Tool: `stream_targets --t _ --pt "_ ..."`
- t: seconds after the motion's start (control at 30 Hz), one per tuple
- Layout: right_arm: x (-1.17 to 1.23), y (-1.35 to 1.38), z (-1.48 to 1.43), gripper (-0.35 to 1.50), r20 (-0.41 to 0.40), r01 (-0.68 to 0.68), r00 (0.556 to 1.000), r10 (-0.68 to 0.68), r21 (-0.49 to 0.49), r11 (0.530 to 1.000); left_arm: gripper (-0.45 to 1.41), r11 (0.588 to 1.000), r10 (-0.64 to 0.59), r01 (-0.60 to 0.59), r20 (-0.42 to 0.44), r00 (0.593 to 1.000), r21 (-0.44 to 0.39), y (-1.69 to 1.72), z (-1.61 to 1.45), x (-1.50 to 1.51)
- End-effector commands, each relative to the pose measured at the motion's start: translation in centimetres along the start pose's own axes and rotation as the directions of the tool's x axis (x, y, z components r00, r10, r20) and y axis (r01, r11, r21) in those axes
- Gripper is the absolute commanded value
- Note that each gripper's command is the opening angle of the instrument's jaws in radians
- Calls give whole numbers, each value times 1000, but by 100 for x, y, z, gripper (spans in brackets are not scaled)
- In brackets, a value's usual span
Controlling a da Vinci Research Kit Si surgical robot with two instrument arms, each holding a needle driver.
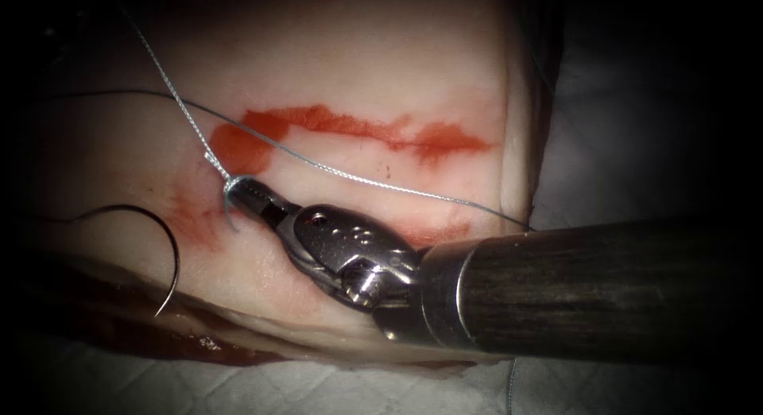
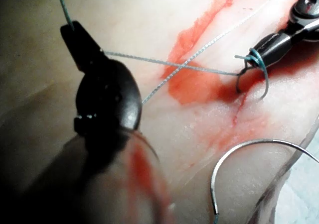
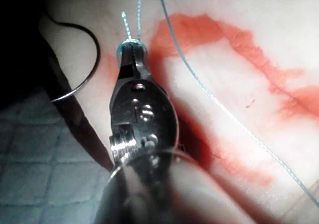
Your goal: Wound Closure
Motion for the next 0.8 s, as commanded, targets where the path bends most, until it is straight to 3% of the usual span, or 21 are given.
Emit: stream_targets --t 0.03,0.53,0.8 --pt "1 4 6 -35 5 14 1000 -14 1 1000 -45 1000 1 -1 -2 1000 -2 -2 8 4" --pt "5 9 -16 -35 -26 92 995 -94 -91 992 -45 1000 14 -15 -13 1000 -10 15 30 -7" --pt "18 9 -17 -35 -7 261 963 -269 -215 941 -45 999 32 -33 -15 999 -11 34 54 -6"
